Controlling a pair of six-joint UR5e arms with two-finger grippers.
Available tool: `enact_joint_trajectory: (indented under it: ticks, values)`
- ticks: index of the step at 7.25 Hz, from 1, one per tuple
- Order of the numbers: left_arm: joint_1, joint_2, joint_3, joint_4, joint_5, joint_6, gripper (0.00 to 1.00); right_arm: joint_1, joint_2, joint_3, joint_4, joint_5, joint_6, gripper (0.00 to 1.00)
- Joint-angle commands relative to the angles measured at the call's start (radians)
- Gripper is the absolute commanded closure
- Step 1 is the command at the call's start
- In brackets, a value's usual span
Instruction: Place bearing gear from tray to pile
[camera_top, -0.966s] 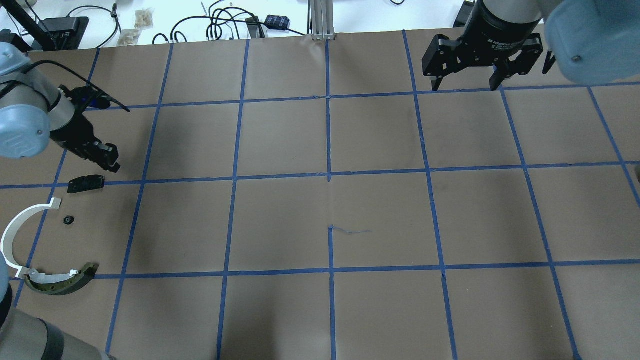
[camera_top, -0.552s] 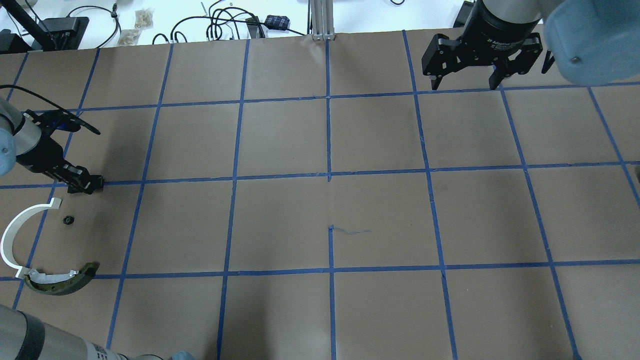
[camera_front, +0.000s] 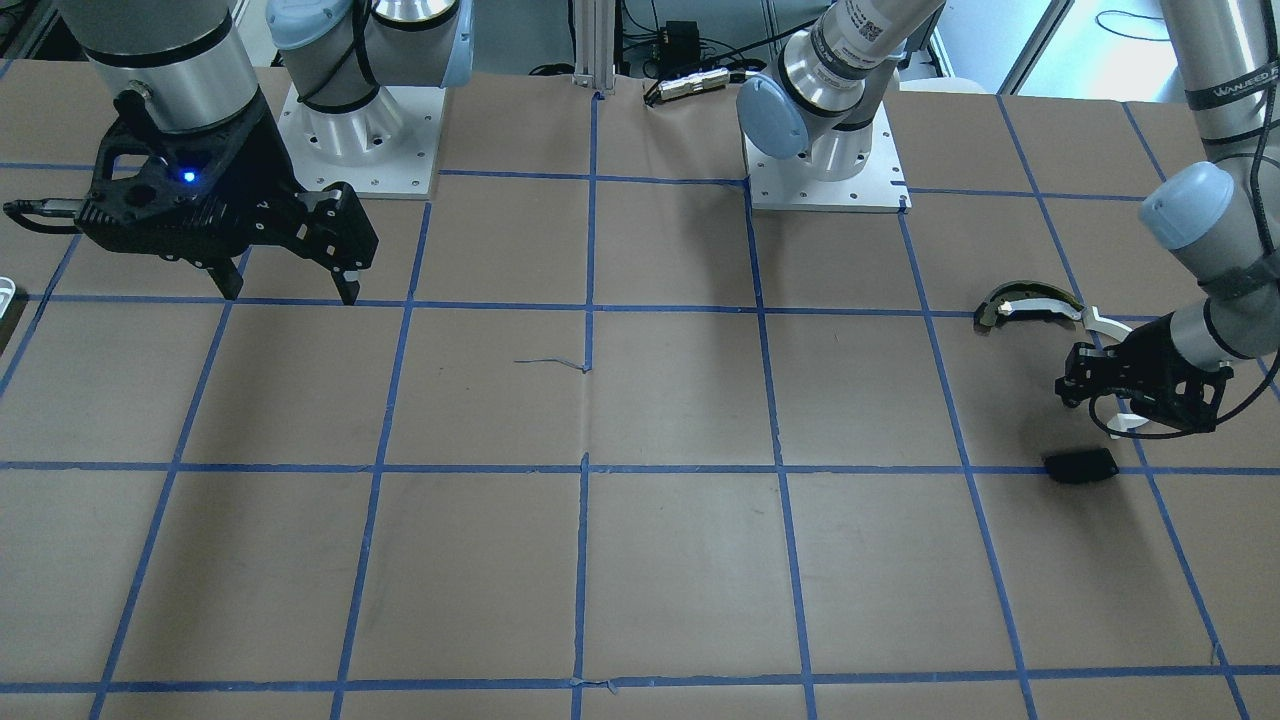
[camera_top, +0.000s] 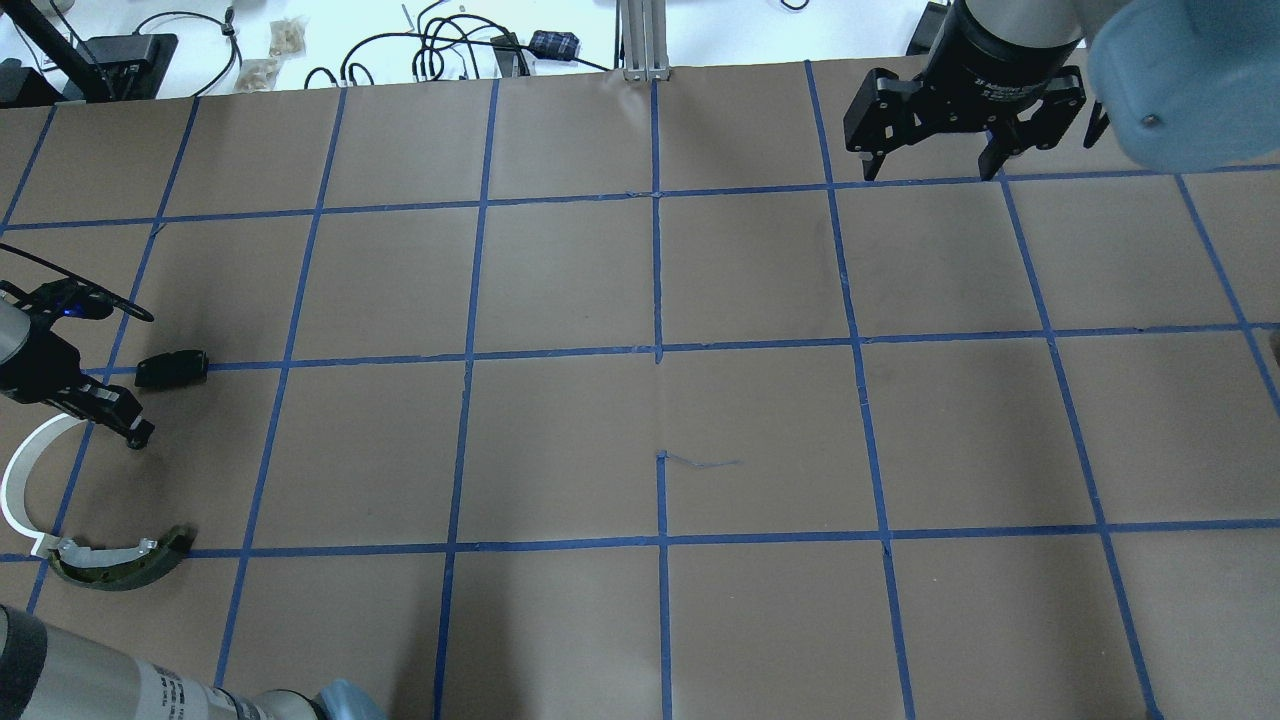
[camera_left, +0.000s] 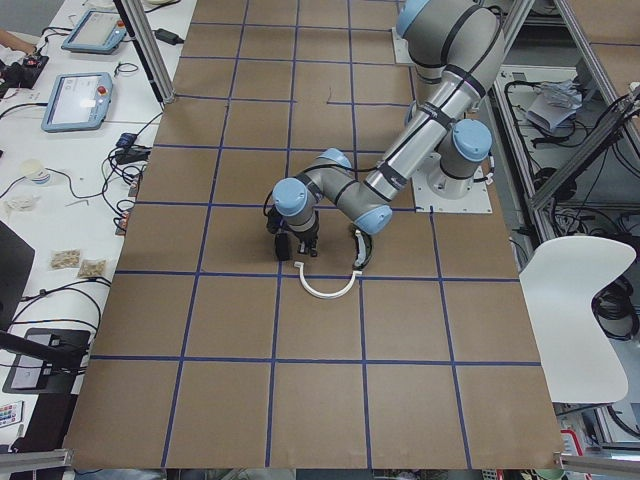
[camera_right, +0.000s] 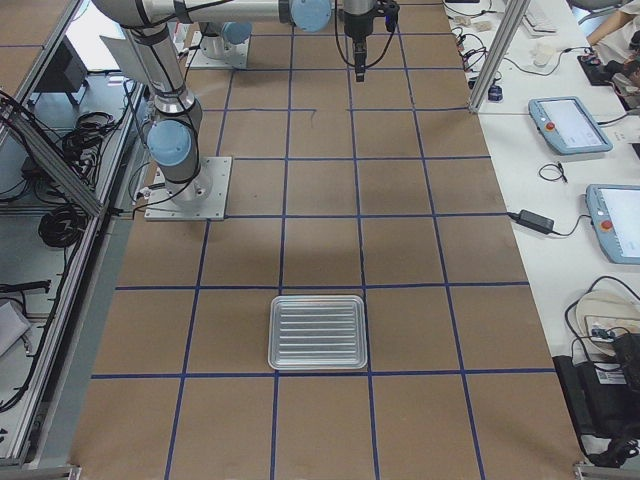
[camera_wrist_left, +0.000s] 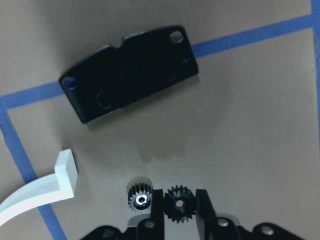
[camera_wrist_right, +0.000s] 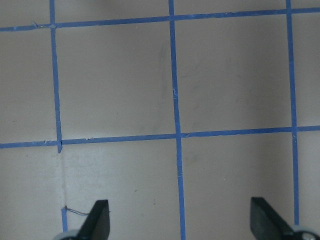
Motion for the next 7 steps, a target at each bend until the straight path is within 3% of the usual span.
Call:
enact_joint_trajectory:
  ticks: [1,4,5,6,7]
  values:
    - [0.002,-0.004,-0.003,0.000,0.000,0.000,1.00,0.000,0.000,0.000,0.001,-0.001,0.000,0.00]
    - [0.002,-0.004,-0.001,0.003,0.002,0.001,0.82,0.000,0.000,0.000,0.001,0.001,0.000,0.00]
    - [0.002,-0.004,-0.001,0.002,0.002,0.001,0.55,0.000,0.000,0.000,0.001,0.002,0.000,0.00]
    - [0.002,-0.004,-0.001,0.002,0.009,0.001,0.19,0.000,-0.002,0.000,0.001,0.001,0.000,0.00]
    - [0.002,-0.005,0.008,0.005,0.053,-0.015,0.00,0.000,-0.002,0.000,0.001,0.001,0.000,0.00]
